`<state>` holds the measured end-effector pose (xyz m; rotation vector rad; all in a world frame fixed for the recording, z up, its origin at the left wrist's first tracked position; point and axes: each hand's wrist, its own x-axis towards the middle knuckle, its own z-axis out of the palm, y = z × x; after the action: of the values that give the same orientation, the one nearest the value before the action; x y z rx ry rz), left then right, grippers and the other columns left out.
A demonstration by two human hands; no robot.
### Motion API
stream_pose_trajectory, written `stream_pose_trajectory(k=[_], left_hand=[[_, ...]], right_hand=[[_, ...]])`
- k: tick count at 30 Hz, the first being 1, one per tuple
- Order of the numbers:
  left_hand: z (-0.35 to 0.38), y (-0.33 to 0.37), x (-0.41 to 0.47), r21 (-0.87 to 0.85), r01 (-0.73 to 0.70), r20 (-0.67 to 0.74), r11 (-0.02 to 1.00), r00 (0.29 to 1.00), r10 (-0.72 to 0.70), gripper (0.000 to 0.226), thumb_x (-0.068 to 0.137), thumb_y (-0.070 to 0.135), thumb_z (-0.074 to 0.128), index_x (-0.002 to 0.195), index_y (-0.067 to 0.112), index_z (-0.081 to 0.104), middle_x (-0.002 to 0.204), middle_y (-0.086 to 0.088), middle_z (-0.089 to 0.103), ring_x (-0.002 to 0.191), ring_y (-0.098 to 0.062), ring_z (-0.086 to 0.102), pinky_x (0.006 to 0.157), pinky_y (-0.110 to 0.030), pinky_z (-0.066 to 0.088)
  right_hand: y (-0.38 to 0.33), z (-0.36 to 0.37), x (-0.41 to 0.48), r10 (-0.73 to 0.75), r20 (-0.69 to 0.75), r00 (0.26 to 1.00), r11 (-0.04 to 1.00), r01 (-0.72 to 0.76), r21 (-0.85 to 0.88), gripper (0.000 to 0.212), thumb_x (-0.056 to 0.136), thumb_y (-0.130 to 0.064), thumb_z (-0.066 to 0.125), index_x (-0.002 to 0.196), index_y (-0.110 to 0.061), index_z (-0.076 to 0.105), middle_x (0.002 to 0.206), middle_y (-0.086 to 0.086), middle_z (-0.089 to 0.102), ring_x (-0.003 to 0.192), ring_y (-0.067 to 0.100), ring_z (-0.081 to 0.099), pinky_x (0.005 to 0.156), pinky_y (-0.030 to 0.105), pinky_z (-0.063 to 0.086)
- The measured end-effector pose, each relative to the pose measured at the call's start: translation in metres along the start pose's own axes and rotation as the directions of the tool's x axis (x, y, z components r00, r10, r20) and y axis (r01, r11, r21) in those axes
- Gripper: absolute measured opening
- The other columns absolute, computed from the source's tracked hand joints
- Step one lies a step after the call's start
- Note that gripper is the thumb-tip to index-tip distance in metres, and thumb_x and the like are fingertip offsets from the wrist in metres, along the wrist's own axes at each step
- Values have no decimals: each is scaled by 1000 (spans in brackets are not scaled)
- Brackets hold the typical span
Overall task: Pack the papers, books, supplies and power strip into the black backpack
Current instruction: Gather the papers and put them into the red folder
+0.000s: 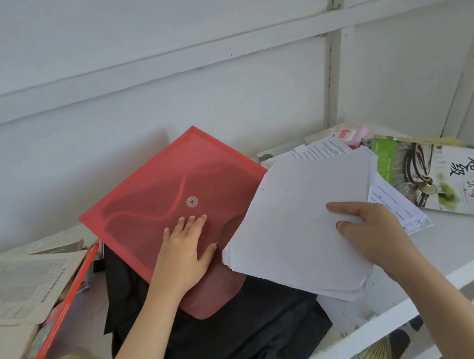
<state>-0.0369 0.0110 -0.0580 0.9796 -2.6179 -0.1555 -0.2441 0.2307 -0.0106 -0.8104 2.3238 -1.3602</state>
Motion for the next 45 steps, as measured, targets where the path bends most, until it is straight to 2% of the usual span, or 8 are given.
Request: stream_pose_trajectory(k=[11, 14, 17, 22, 27, 32, 39, 45], left_hand=[[-5, 0, 18, 101, 30, -23, 994, 999, -27, 62, 84, 42, 62, 139, 22, 41, 140, -9, 48, 134, -27, 39, 103, -45, 37], [-9, 2, 22, 151, -115, -107, 982, 986, 132, 44, 76, 26, 69, 119, 19, 59, 92, -4, 71, 87, -26, 68, 57, -31, 50], [-12, -2, 24, 142, -230, -158, 963, 955, 251, 34, 75, 12, 64, 108, 19, 64, 56, 5, 59, 44, -17, 56, 39, -25, 40], [-16, -10, 25, 114, -345, -121, 932, 926, 358, 35, 69, -10, 68, 90, 18, 73, 88, 1, 72, 64, -21, 69, 47, -32, 53], [-26, -13, 21, 25, -230, -20, 973, 973, 230, 31, 82, 19, 60, 109, 31, 68, 111, 19, 63, 102, -4, 57, 76, -25, 48], [-42, -20, 27, -95, -71, 213, 993, 973, 90, 44, 84, 13, 59, 116, 43, 59, 95, 22, 51, 84, 4, 51, 72, -18, 41], [-54, -17, 31, -45, -75, 146, 996, 986, 81, 45, 93, 1, 41, 124, 28, 60, 100, 11, 49, 86, -6, 50, 66, -14, 35], [-62, -16, 28, -134, -29, 263, 991, 963, 64, 86, 69, 46, 76, 143, 30, 35, 117, 17, 38, 108, 0, 37, 90, -18, 31]], right_hand=[[-3, 5, -4, -42, 49, 998, 993, 47, -110, 37, 90, -3, 51, 120, -18, 64, 115, -1, 59, 97, 12, 46, 85, 22, 37], [-3, 6, -4, -36, 54, 998, 991, 43, -123, 38, 90, -3, 51, 121, -19, 64, 120, 0, 59, 97, 12, 47, 85, 22, 37], [-3, 6, -4, -33, 60, 998, 991, 40, -128, 38, 90, -3, 51, 121, -19, 64, 122, 1, 60, 98, 12, 47, 87, 23, 39], [-2, 6, -5, -20, 75, 997, 992, 29, -121, 38, 89, -3, 51, 120, -20, 64, 122, 0, 60, 100, 12, 48, 90, 25, 41], [-2, 9, -6, -8, 101, 995, 993, 20, -118, 38, 90, -4, 50, 121, -20, 64, 120, -1, 59, 98, 12, 48, 86, 25, 40], [-5, 7, -5, 6, 121, 993, 997, 4, -82, 37, 90, -3, 51, 120, -21, 64, 110, -6, 55, 101, 12, 48, 87, 24, 39], [-12, -2, -4, 47, 155, 987, 997, -55, 49, 34, 89, -4, 54, 110, -26, 68, 109, -5, 58, 101, 17, 55, 86, 29, 45], [-23, -10, 1, 16, 202, 979, 991, -42, 127, 34, 88, -3, 56, 97, -34, 66, 96, -17, 57, 87, 5, 56, 71, 21, 46]])
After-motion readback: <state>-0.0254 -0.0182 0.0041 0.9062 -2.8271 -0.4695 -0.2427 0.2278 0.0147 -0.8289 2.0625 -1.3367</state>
